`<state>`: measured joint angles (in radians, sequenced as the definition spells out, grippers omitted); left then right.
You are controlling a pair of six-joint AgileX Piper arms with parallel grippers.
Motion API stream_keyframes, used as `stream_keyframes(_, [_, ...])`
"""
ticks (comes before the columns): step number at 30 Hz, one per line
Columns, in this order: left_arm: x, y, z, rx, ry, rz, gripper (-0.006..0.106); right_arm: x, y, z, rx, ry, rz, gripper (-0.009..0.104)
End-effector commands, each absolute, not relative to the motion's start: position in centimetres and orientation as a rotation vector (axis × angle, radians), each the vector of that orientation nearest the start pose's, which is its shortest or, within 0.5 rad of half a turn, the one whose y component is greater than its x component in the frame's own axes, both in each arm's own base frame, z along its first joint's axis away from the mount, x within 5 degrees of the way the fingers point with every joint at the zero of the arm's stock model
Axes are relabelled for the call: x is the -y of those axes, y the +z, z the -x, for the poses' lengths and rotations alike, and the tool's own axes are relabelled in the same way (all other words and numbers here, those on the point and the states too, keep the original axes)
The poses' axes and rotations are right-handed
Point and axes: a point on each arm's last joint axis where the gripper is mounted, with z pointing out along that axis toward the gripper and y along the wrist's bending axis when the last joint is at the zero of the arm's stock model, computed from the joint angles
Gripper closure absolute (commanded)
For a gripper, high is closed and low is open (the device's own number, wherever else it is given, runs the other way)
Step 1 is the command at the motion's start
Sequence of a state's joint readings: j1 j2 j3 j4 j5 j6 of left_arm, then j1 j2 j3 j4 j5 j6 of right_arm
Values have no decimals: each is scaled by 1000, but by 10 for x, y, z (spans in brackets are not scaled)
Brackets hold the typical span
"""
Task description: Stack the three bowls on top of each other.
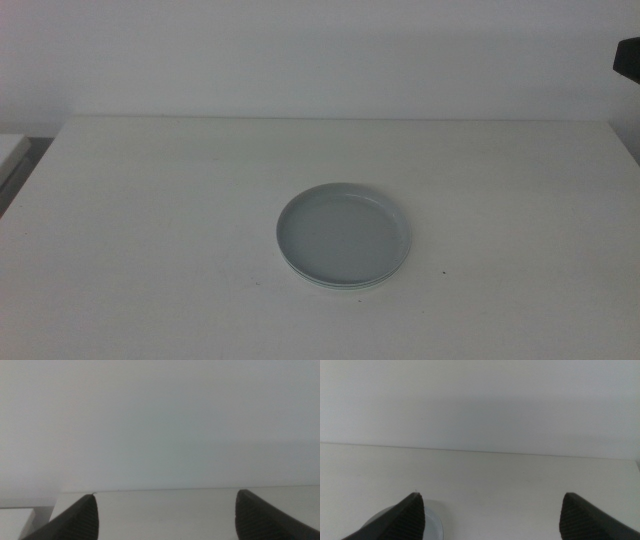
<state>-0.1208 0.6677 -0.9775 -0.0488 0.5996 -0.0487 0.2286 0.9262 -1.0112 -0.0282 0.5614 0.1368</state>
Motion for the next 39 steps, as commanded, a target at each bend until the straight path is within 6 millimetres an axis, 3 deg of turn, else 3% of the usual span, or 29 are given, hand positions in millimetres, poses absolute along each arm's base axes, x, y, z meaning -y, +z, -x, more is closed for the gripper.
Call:
stream_keyframes(1, [16, 427, -111, -1758, -188, -38, 7, -41, 401, -184, -1954, 199, 113, 4])
stream_keyframes(5, [15, 415, -103, -1709, -196, -32, 7, -39, 404, -175, -1914, 203, 109, 4])
stream_keyframes(10, [12, 361, -86, -1653, -177, -31, 7, -29, 384, -151, -1733, 240, 49, 4])
stream_keyframes(13, [10, 319, -71, -1664, -176, -30, 7, -15, 351, -127, -1673, 221, -40, 4])
stream_keyframes(17, [8, 272, -55, -1670, -176, -30, 7, -4, 286, -91, -1681, 157, -100, 4])
stream_keyframes(21, [7, 242, -44, -1632, -178, -30, 7, -2, 234, -65, -1654, 145, -106, 4])
stream_keyframes(25, [7, 216, -51, -1676, -174, -28, 7, -2, 197, -56, -1664, 144, -106, 4])
stream_keyframes(31, [7, 196, -56, -1675, -172, -25, 7, -1, 193, -56, -1707, 113, -89, 4])
stream_keyframes(39, [7, 198, -56, -1649, -173, -24, 7, -1, 194, -56, -1693, 104, -82, 4])
